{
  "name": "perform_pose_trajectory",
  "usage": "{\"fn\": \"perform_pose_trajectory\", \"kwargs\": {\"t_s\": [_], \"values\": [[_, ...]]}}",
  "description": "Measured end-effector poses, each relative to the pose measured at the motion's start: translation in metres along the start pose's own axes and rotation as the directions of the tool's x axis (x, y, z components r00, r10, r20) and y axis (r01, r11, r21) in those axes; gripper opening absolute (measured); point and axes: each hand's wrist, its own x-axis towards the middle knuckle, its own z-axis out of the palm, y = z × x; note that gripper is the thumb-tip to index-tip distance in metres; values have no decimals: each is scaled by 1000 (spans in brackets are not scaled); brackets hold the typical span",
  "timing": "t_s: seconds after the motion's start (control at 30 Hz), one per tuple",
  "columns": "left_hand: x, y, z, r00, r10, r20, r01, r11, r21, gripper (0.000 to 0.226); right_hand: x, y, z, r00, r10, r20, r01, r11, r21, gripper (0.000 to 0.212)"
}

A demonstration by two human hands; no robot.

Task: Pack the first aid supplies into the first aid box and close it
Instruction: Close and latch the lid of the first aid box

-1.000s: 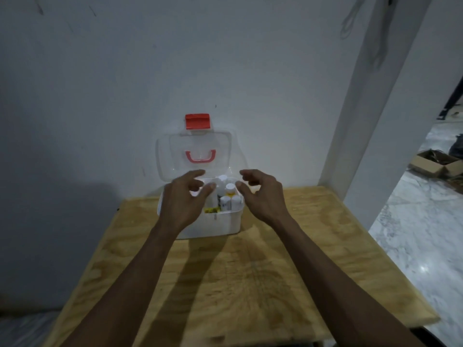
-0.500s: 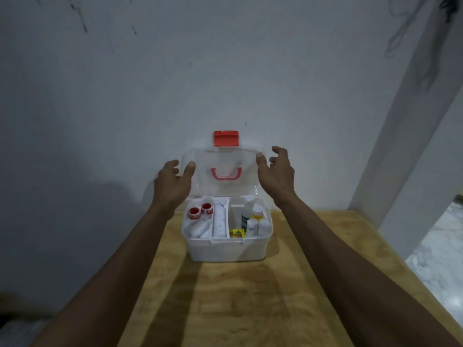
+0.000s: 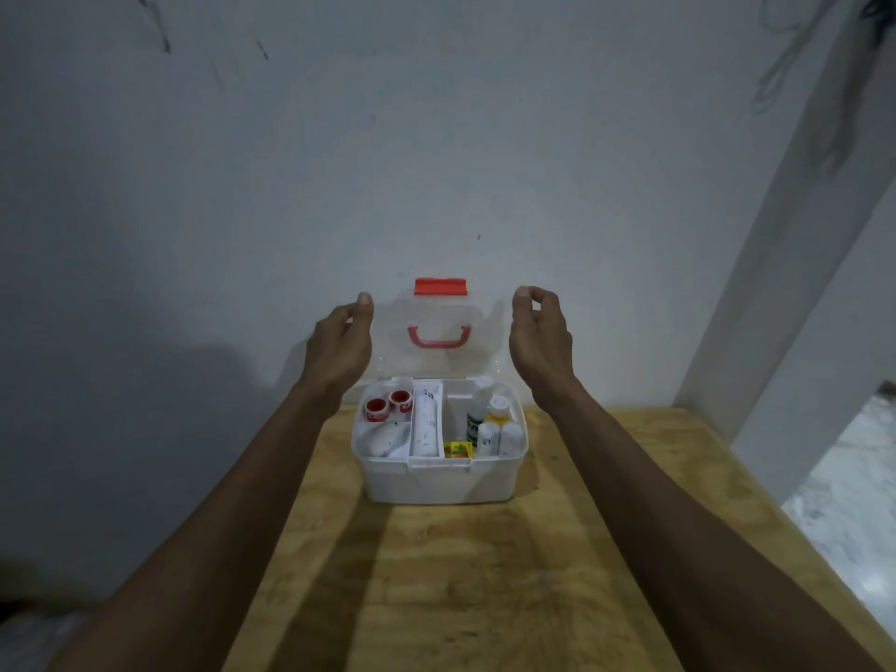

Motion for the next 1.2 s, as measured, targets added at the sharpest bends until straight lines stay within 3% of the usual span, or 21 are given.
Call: {"fn": "perform_pose_trajectory", "kwargs": {"t_s": [0.3, 0.4, 0.5, 0.77, 1.07, 1.2], "values": [[-46, -12, -2, 986, 151, 68, -161, 971, 179, 67, -45, 15, -6, 991, -91, 100, 101, 990, -103, 49], [-59, -22, -4, 989, 118, 87, -135, 966, 222, 76, -59, 26, -4, 986, -114, 120, 127, 986, -106, 53], [-77, -31, 0, 987, 129, 90, -149, 953, 263, 64, -73, 40, -3, 983, -124, 135, 141, 982, -125, 54], [-96, -56, 18, 985, 125, 122, -158, 933, 324, 60, -101, 68, 4, 976, -132, 173, 171, 957, -234, 53], [-101, -56, 18, 984, 109, 143, -149, 938, 313, 68, -102, 70, 4, 973, -140, 184, 183, 952, -245, 57], [-99, -46, 10, 976, 45, 212, -104, 956, 276, 82, -97, 65, 0, 962, -77, 263, 148, 954, -260, 72]]}}
